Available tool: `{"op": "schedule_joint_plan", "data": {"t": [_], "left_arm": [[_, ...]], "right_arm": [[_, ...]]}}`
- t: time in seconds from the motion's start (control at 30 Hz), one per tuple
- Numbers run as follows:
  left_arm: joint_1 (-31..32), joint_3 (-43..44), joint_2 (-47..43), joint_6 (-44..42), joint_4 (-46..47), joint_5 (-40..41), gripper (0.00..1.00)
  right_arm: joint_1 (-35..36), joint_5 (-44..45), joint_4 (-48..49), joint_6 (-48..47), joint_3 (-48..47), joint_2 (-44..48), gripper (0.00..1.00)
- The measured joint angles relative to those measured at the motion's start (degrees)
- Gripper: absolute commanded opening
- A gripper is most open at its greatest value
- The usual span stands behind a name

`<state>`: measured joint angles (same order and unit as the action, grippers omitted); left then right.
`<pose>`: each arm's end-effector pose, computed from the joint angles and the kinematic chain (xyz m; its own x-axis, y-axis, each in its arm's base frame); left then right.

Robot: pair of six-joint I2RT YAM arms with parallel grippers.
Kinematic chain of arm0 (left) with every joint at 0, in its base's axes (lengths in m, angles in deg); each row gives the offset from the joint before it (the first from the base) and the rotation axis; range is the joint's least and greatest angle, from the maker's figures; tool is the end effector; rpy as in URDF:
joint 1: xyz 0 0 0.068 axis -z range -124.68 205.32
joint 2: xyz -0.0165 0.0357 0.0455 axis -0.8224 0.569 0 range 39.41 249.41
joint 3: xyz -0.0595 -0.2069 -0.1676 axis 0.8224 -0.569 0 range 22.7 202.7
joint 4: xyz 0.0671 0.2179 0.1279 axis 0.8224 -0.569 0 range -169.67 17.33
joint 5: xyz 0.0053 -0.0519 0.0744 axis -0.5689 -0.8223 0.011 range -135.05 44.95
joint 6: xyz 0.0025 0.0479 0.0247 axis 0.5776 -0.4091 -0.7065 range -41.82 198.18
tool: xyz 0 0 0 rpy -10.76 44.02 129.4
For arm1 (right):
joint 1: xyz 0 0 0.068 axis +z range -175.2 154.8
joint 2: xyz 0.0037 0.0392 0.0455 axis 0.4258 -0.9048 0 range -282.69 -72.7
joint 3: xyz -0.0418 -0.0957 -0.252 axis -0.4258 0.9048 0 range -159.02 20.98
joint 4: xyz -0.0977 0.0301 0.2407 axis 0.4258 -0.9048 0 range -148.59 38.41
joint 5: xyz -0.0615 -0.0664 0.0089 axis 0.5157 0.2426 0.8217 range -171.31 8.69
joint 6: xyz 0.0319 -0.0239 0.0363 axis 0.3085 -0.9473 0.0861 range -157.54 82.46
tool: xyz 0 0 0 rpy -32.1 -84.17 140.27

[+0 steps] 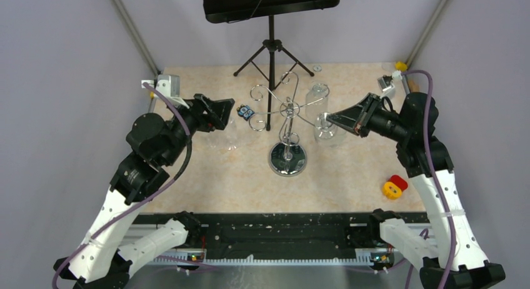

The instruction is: Take the wine glass off the wine glass rack

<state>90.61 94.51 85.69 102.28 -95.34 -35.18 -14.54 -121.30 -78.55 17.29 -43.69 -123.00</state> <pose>0.1191 -0.0768 0.4694 -0.1383 -0.3950 -0.9082 0.4085 0.8126 -0.4157 0.1657 0.0545 0.4135 -0.7432 0.4973 -0.4475 -0.2614 0.3999 0.8785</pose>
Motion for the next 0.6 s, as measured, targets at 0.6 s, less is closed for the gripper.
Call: {"op": "schedule_joint_plan", "data": {"t": [0.6], "left_arm": [[0.0,-0.4,0.0,0.0,0.0,-0.1,0.82]], "right_arm": [[5.1,4.9,8.2,2.1,1.8,-3.9,0.0]]}}
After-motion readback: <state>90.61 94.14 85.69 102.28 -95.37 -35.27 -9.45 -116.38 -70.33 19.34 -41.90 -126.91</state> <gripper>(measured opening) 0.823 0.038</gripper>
